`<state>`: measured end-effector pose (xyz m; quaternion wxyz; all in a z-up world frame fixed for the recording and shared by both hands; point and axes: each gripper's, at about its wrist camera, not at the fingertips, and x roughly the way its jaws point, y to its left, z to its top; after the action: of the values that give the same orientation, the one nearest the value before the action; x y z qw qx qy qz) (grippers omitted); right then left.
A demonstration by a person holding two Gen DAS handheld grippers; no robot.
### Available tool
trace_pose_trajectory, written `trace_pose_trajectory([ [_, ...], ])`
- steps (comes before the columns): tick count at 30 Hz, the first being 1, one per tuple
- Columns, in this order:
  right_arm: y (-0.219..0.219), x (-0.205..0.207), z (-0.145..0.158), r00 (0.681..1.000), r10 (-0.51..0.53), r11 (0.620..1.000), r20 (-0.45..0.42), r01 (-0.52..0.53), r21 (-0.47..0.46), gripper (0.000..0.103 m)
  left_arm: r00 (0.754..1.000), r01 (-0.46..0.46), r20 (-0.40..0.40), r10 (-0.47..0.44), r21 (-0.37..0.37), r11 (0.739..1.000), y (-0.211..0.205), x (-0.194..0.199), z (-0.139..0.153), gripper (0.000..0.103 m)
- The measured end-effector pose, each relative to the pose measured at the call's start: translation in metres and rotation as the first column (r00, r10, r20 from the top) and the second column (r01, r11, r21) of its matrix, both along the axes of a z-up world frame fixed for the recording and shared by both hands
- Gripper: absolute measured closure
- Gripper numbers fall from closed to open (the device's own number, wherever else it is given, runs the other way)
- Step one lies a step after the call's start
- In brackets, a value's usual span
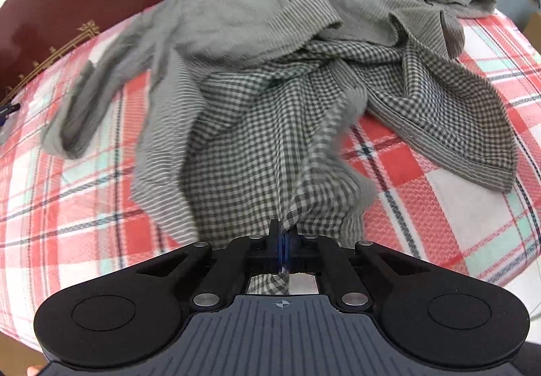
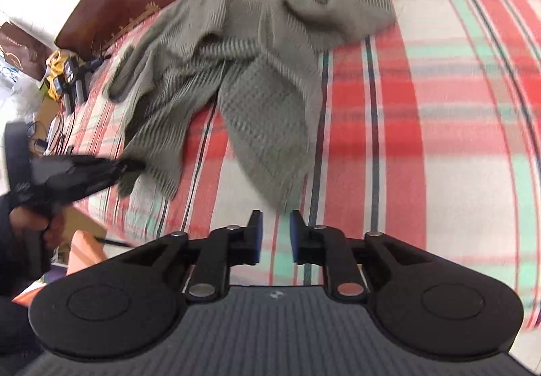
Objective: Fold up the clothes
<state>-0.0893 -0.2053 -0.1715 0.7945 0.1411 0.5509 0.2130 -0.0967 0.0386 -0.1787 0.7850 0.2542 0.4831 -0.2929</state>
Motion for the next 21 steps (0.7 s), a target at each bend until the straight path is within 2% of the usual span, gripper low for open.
trace_pose_trajectory([
  [3,0.013,0.026,0.002,0.997,-0.004,0.999,0.073,0.007,-0.042,0.059,1.000,0.015,0.002,-0.015,0.015,1.000,0.008,-0.001,0.005,0.103],
  [4,0.018,0.035,0.002,0.995,-0.005,0.998,0.098,0.011,-0.057,0.057,1.000,0.021,0.002,-0.021,0.023,1.000,0.009,-0.002,0.005,0.103],
  [7,0.036,0.063,-0.003,0.989,0.021,0.990,0.146,0.000,-0.142,0.057,0.999,0.041,0.004,-0.041,0.034,0.999,0.008,-0.001,0.002,0.103],
  [10,0.061,0.085,-0.011,0.987,0.055,0.964,0.154,-0.012,-0.266,0.057,0.997,0.071,0.004,-0.071,0.034,0.997,0.004,-0.001,0.002,0.103],
  [11,0.066,0.090,-0.015,0.986,0.069,0.954,0.150,-0.021,-0.299,0.059,0.997,0.080,0.004,-0.080,0.032,0.996,0.003,0.000,0.002,0.103],
  [12,0.070,0.092,-0.017,0.988,0.077,0.947,0.136,-0.030,-0.320,0.090,0.996,0.088,0.004,-0.088,0.029,0.996,0.002,0.000,0.003,0.103],
  [13,0.069,0.092,-0.017,0.990,0.068,0.946,0.122,-0.025,-0.324,0.101,0.996,0.091,0.005,-0.091,0.028,0.995,0.002,0.001,0.002,0.103],
  [16,0.060,0.080,-0.004,0.992,0.013,0.961,0.122,0.022,-0.277,0.101,0.996,0.089,0.001,-0.089,0.015,0.996,0.005,0.005,0.001,0.103],
  [21,0.031,0.036,0.024,0.990,-0.101,0.982,0.103,0.116,-0.149,0.101,0.997,0.072,-0.019,-0.072,-0.015,0.997,0.011,0.013,-0.001,0.103],
])
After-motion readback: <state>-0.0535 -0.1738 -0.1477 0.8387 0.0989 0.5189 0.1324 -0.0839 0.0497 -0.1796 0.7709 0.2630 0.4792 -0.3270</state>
